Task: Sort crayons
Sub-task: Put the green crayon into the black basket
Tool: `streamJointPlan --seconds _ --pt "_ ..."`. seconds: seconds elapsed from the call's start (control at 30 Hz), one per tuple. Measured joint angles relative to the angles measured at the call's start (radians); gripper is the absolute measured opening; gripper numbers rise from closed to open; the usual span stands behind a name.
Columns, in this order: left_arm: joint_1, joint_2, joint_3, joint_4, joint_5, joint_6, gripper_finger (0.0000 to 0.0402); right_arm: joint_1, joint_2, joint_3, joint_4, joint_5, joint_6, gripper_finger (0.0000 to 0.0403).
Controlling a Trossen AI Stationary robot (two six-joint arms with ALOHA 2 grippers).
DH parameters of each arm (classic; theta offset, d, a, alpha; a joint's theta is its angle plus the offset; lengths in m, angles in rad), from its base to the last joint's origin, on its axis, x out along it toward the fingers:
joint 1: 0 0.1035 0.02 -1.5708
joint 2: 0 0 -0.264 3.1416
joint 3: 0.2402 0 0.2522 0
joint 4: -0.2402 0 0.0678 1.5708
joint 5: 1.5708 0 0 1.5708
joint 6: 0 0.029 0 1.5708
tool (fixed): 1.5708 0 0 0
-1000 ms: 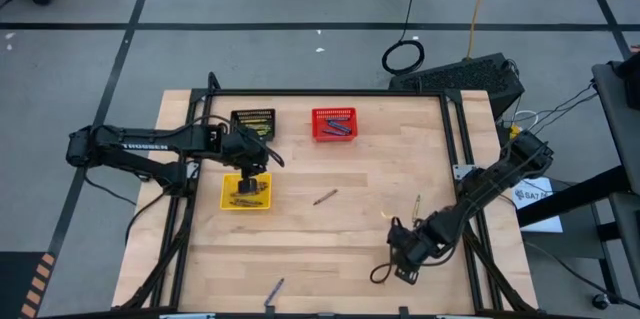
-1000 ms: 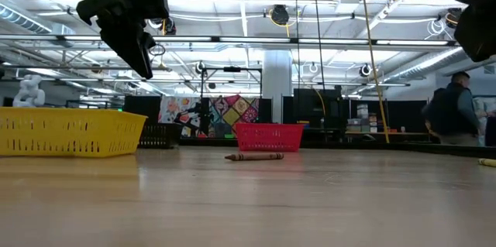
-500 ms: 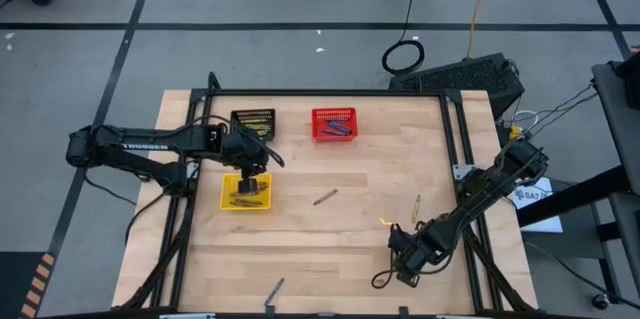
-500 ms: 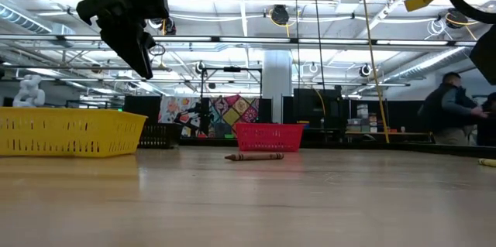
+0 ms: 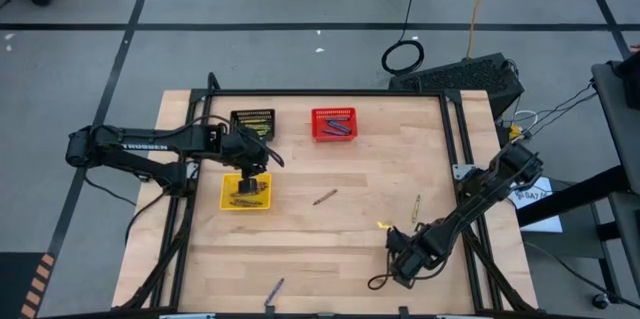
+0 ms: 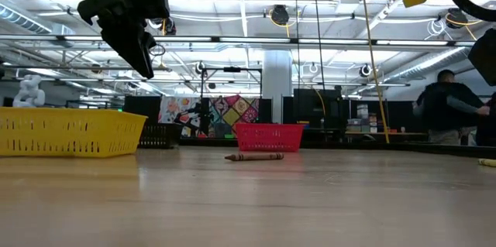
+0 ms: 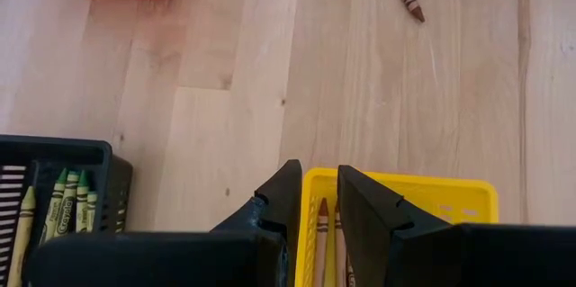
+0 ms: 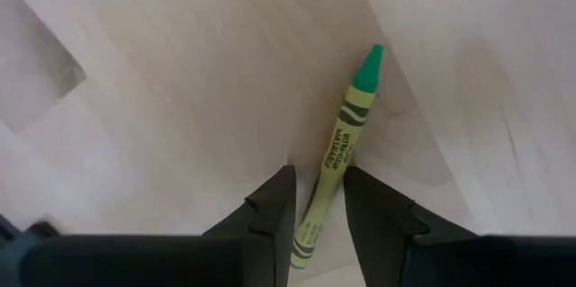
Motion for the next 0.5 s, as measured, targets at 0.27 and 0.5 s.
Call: streamJointPlan --seconds 0.27,0.5 --pt "0.0 0.0 0.0 0.0 0.0 0.0 0.0075 -0.003 0.027 0.002 -0.009 -0.038 0.07 0.0048" --pt "0.0 0.0 0.0 0.0 0.0 0.0 0.0075 -0.015 0.028 0.002 -0.001 -0.048 0.094 0.0006"
